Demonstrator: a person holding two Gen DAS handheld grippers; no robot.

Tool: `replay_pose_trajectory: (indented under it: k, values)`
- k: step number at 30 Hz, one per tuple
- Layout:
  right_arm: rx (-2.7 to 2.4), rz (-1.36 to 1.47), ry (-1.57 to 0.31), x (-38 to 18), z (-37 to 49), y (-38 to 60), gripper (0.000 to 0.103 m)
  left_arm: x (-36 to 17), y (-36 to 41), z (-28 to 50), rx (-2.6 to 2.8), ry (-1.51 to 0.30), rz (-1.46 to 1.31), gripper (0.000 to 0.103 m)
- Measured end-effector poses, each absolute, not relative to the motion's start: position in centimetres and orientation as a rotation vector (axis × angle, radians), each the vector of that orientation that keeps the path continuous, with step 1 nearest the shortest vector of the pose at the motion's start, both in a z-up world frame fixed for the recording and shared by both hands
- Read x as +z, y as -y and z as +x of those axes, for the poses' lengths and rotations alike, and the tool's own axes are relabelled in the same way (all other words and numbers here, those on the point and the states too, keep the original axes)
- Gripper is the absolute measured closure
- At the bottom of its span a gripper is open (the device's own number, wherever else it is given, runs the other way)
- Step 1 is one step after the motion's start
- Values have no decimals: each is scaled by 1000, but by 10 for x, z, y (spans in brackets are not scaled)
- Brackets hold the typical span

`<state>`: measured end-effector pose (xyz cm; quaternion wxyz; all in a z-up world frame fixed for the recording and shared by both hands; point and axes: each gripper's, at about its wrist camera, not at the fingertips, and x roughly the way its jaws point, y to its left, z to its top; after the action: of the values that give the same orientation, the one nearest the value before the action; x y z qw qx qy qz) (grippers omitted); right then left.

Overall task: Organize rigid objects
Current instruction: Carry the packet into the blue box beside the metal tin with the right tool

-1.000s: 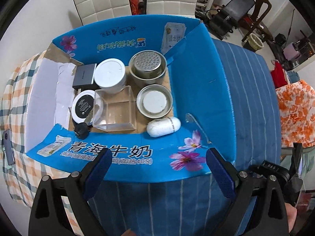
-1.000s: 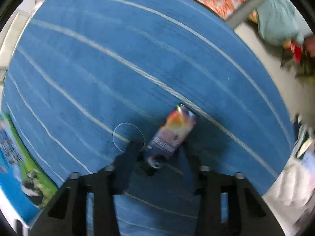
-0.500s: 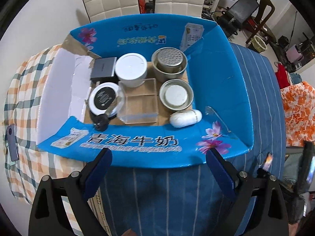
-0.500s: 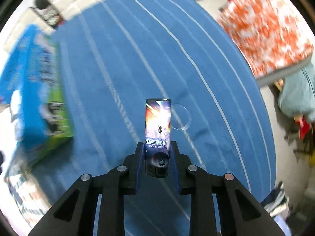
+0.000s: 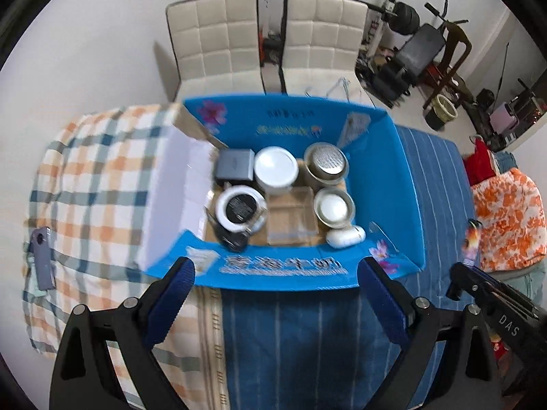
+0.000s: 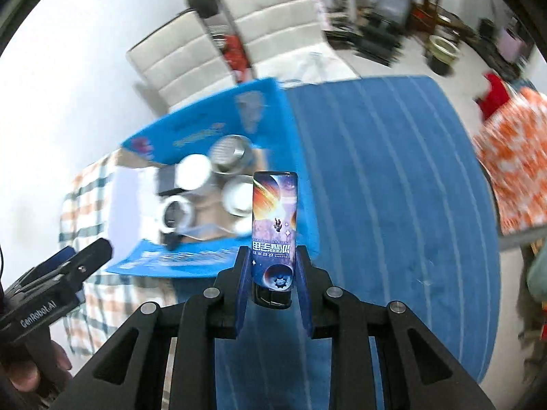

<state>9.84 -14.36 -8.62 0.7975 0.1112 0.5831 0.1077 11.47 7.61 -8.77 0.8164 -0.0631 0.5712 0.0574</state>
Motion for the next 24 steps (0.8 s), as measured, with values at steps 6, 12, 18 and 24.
replay_pose_trajectory:
  k: [6, 12, 18, 24]
  values:
    - [310, 168, -1299, -133, 133, 100, 76, -101, -95, 127, 156, -1205, -110, 5]
    - [300, 74, -1384, -191, 157, 71, 76, -145, -111, 146, 171, -1260, -92, 5]
    - [281, 10, -1434, -227, 170, 58, 76, -182, -121, 163, 180, -1324, -91, 6]
    - [257, -33, -1453, -238, 181, 53, 77, -190, -124, 169, 174, -1335, -86, 5]
